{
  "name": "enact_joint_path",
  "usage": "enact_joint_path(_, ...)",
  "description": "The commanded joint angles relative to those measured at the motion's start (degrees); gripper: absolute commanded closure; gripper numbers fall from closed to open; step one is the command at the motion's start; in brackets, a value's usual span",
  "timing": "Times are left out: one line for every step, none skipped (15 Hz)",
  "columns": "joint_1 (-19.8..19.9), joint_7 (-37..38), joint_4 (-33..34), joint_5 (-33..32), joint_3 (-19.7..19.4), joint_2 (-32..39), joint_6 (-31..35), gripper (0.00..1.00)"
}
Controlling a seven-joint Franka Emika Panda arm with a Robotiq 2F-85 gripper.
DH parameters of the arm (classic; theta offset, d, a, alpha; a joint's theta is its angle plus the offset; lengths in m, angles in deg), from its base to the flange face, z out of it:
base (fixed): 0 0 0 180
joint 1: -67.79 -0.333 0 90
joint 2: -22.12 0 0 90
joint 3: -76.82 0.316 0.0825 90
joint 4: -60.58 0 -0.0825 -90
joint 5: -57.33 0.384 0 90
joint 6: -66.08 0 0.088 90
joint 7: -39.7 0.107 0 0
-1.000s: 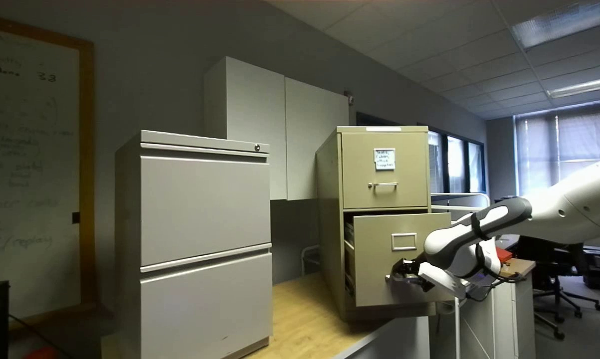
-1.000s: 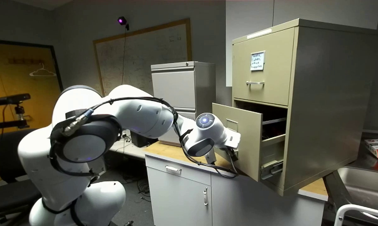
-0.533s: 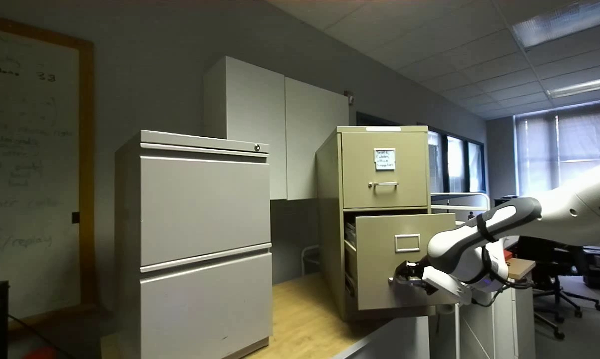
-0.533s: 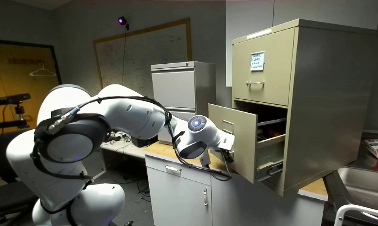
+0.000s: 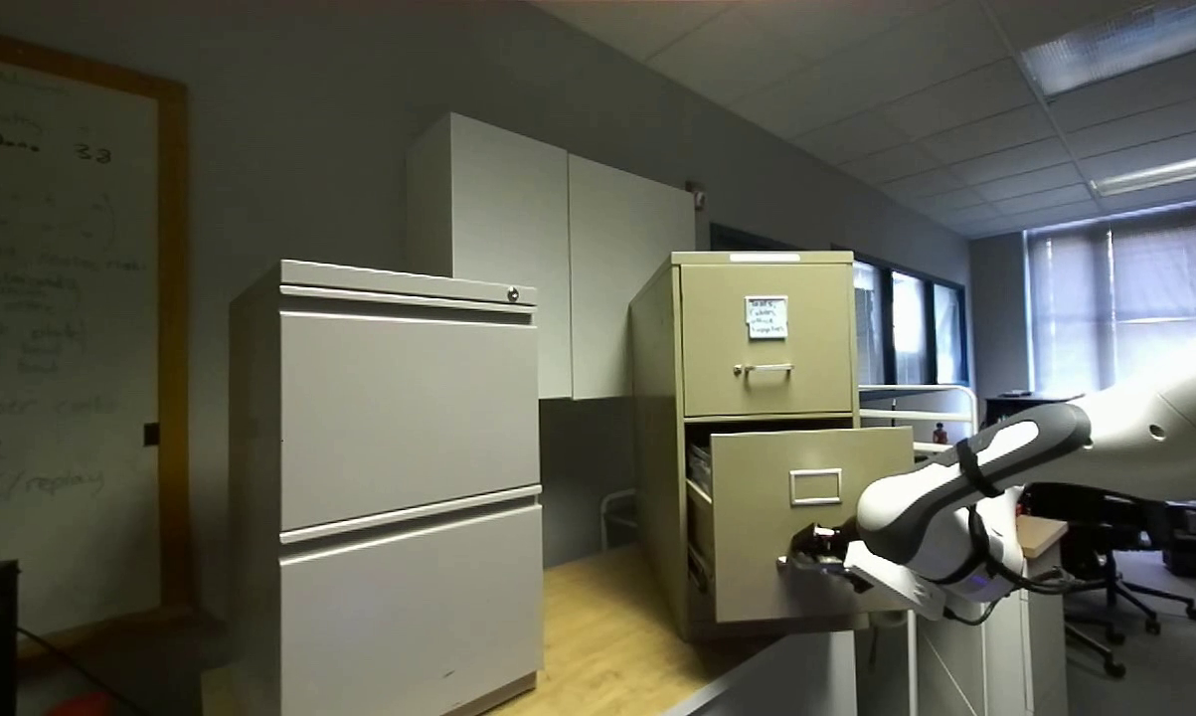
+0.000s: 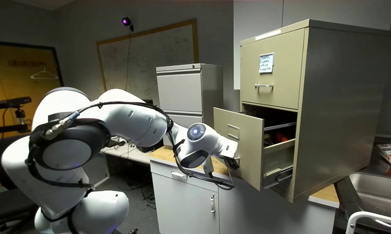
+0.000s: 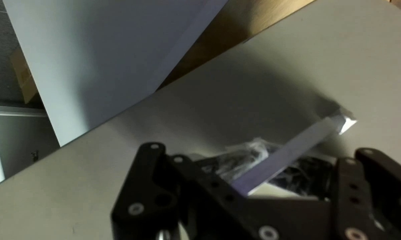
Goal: Open the bottom drawer of the file cabinet on the right
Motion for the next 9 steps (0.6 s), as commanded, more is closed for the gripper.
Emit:
enact_joint_path(6.9,1.5,-6.7,1.7,11.1,2.5,-2.7,1.00)
enact_joint_path(9.8,3.2,-7.1,-0.6,13.5,2.9,-2.6,1.00)
enact_joint_path(13.8,2.3,-7.2,0.7,17.7,4.0,-2.8,1.00)
enact_joint_path(17.3,3.1,-6.9,0.7,21.0,4.6,-3.6,1.00)
enact_joint_path(21.6,7.1,-6.3,-3.3,24.3,5.4,-4.5,1.00)
enact_joint_path(25.5,8.5,-6.2,-5.0,27.7,5.2,-5.4,1.00)
enact_joint_path(29.4,10.7,-6.1,-7.6,31.2,5.1,-6.0,1.00)
enact_joint_path(32.7,13.1,-6.5,-9.6,34.3,4.7,-6.9,1.00)
enact_joint_path(35.5,15.0,-7.6,-11.1,37.4,3.7,-7.2,1.00)
